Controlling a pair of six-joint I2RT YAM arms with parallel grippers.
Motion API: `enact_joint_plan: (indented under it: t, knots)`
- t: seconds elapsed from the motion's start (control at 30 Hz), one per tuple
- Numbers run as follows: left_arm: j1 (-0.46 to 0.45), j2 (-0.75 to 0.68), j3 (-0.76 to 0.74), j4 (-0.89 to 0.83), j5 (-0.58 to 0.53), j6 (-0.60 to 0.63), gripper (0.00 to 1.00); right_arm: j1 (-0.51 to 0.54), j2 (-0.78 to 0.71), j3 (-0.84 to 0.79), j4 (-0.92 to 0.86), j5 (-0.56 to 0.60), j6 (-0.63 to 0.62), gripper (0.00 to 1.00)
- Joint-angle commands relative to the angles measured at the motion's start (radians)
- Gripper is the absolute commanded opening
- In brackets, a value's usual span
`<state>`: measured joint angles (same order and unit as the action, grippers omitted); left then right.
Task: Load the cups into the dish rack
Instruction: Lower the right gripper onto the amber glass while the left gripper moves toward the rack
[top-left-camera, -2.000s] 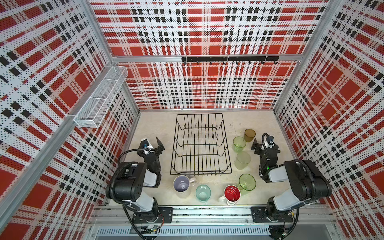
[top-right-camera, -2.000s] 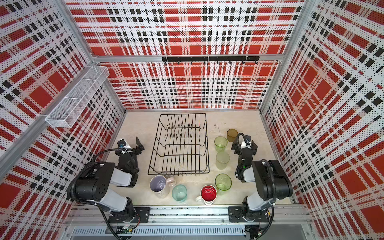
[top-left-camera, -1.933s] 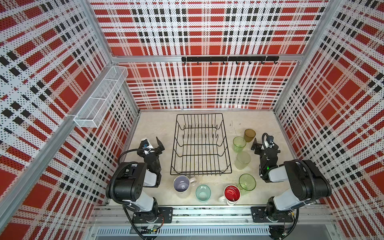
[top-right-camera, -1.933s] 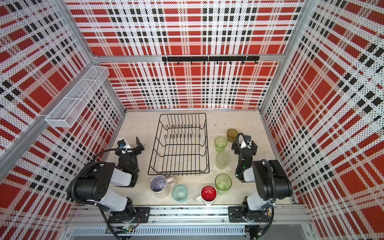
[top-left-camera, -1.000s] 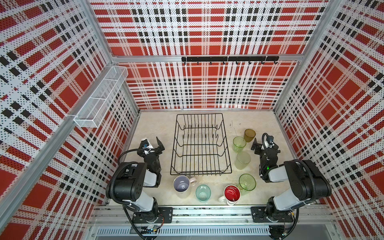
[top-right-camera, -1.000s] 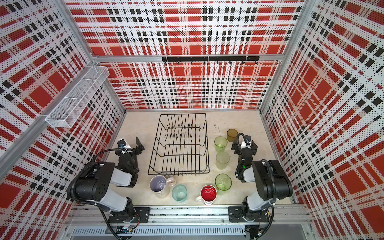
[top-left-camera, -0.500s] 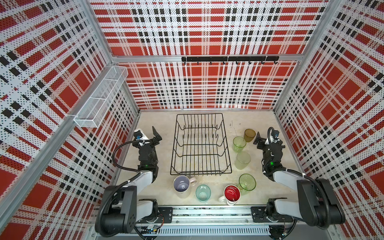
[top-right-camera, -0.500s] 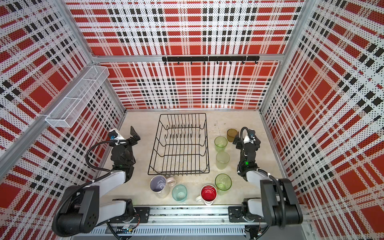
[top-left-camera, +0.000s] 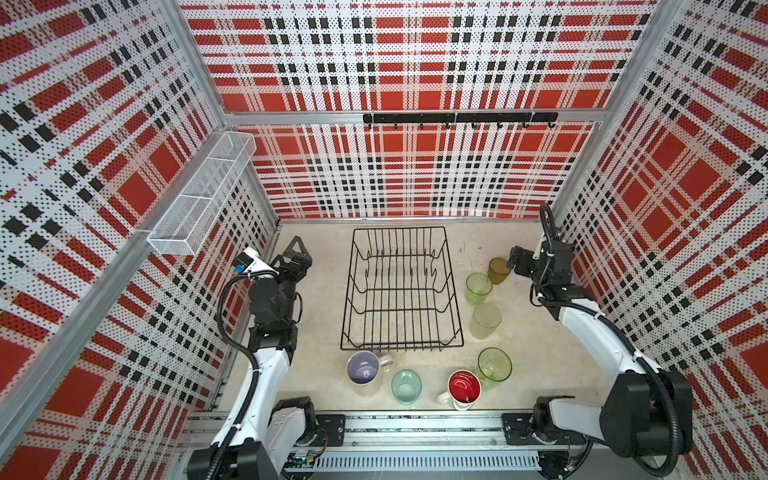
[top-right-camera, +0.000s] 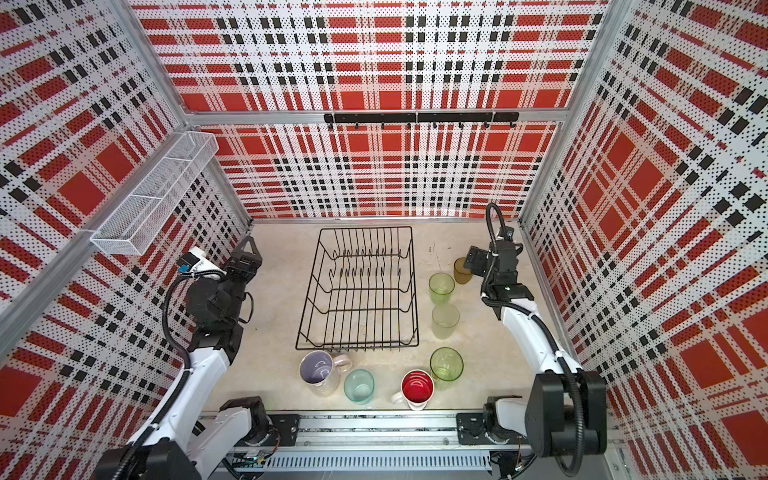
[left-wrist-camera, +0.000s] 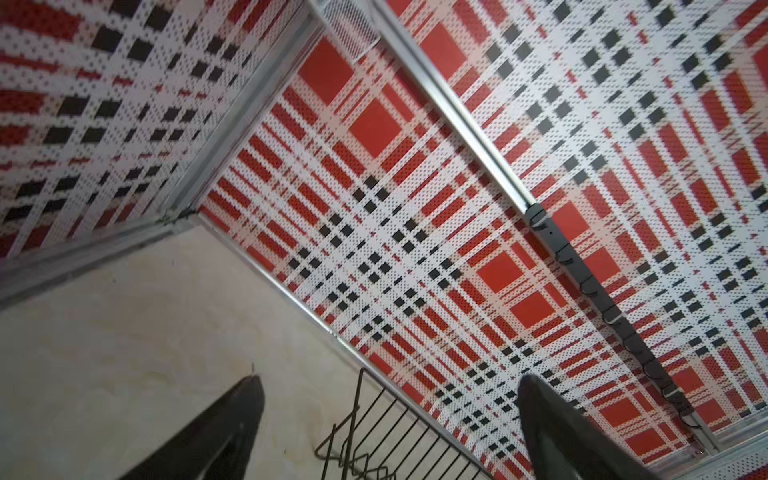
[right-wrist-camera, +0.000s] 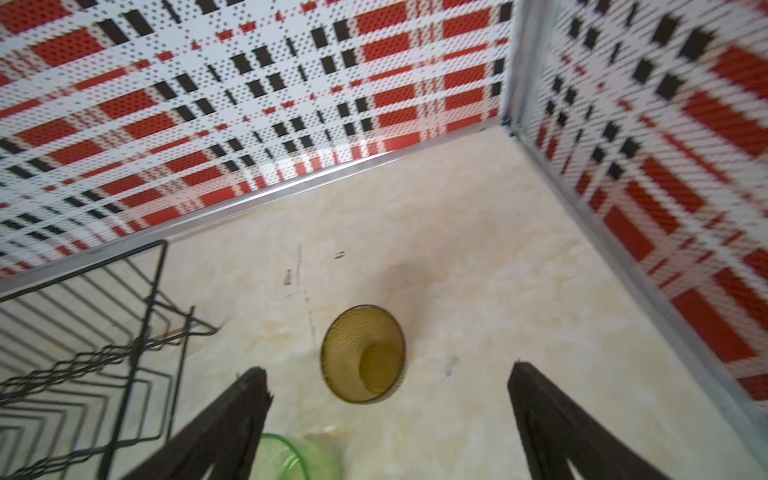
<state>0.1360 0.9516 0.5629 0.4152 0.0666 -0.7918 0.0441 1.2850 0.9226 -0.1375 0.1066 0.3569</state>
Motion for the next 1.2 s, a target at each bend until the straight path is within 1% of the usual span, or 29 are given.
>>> enact_joint_plan:
  t: [0.0,0.03,0.07,0.13,0.23,0.3,0.33,0.4,0.47,0.57,0.67,0.77,0.87,1.07,1.17]
  knots:
    - [0.006,0.05,0.07,-0.235,0.252,-0.021,0.98,0.021,0.022,0.081,-0.216,-0.2,-0.012,0.88]
    - [-0.002,0.068,0.097,-0.286,0.284,0.013,0.98,0.041,0.024,0.098,-0.238,-0.209,-0.022,0.87]
    - [-0.015,0.084,0.125,-0.342,0.319,0.052,0.98,0.068,0.03,0.12,-0.272,-0.189,-0.033,0.88]
    - [-0.049,0.112,0.18,-0.458,0.337,0.118,0.98,0.1,0.052,0.16,-0.34,-0.141,-0.055,0.87]
    - [-0.127,0.171,0.267,-0.626,0.314,0.23,0.98,0.085,0.107,0.193,-0.386,-0.083,-0.065,0.86]
    - [-0.169,0.207,0.307,-0.708,0.249,0.286,0.98,0.064,0.173,0.235,-0.429,-0.042,-0.051,0.84]
    - [-0.175,0.218,0.313,-0.727,0.234,0.302,0.98,0.059,0.199,0.254,-0.449,-0.017,-0.041,0.84]
    - [-0.177,0.227,0.31,-0.735,0.233,0.316,0.98,0.041,0.273,0.308,-0.488,-0.006,-0.029,0.83]
    - [-0.187,0.226,0.311,-0.732,0.218,0.321,0.98,0.024,0.332,0.35,-0.504,-0.028,-0.033,0.8]
    - [-0.228,0.23,0.331,-0.741,0.145,0.343,0.98,0.016,0.405,0.418,-0.539,-0.027,-0.045,0.76]
    - [-0.259,0.234,0.349,-0.76,0.096,0.368,0.98,0.016,0.43,0.443,-0.55,-0.042,-0.058,0.75]
    - [-0.262,0.24,0.349,-0.77,0.091,0.38,0.98,0.016,0.443,0.447,-0.561,-0.016,-0.061,0.74]
    - [-0.263,0.238,0.346,-0.772,0.084,0.383,0.98,0.001,0.465,0.455,-0.576,-0.009,-0.067,0.71]
    - [-0.265,0.239,0.348,-0.776,0.082,0.399,0.98,-0.01,0.55,0.507,-0.612,0.007,-0.095,0.61]
    - [-0.266,0.232,0.349,-0.776,0.081,0.401,0.98,-0.012,0.595,0.55,-0.62,0.009,-0.098,0.58]
